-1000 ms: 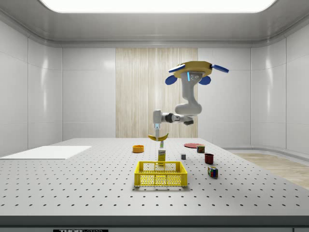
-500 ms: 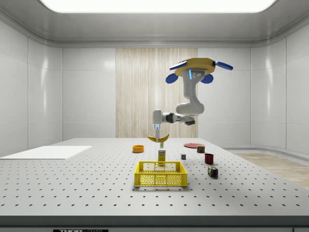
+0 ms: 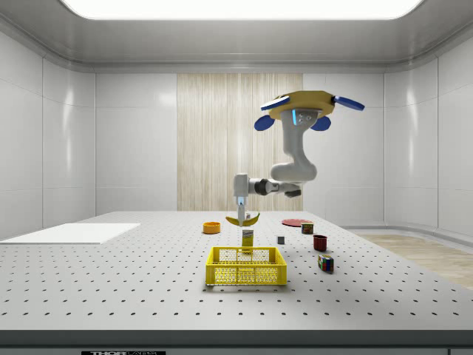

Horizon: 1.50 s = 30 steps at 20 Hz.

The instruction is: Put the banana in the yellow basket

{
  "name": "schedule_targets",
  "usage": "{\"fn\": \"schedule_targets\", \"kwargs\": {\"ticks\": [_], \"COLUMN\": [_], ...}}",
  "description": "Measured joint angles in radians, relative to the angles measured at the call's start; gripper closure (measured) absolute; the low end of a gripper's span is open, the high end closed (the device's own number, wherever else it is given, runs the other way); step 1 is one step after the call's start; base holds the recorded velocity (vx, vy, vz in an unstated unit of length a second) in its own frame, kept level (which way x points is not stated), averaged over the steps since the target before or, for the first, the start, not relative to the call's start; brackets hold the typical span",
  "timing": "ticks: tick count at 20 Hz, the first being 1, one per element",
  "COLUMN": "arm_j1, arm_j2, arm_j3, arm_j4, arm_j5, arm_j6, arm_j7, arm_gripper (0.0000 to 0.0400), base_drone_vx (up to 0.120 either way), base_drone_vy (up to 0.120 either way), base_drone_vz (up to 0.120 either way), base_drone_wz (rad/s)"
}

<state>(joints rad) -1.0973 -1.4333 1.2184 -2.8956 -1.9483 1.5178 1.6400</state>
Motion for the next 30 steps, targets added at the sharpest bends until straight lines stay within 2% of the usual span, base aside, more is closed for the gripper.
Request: {"fn": "schedule_targets", "kwargs": {"ticks": [9,20,23,30], "arm_j1": [-0.001,-0.003,-0.003,-0.009], "arm_j2": [-0.003,-0.007,-0.007,-0.015], "arm_j3": [0.001,0.002,0.002,-0.050], "arm_j4": [0.000,0.001,0.001,0.016], "arm_j5": [0.001,0.003,0.003,-0.046], "arm_j6": [0.003,0.006,0.007,0.032], "arm_j7": [0.001,0.002,0.002,0.000], "arm_gripper": [0.0211,0.0211,0.0211,0.0211], "base_drone_vx": [0.000,0.000,0.000,0.000], "base_drone_vy": [0.120,0.120,0.120,0.006], "base_drone_vz": [-0.004,-0.120,-0.013,0.000], "base_drone_wz": [0.000,0.000,0.000,0.000]}}
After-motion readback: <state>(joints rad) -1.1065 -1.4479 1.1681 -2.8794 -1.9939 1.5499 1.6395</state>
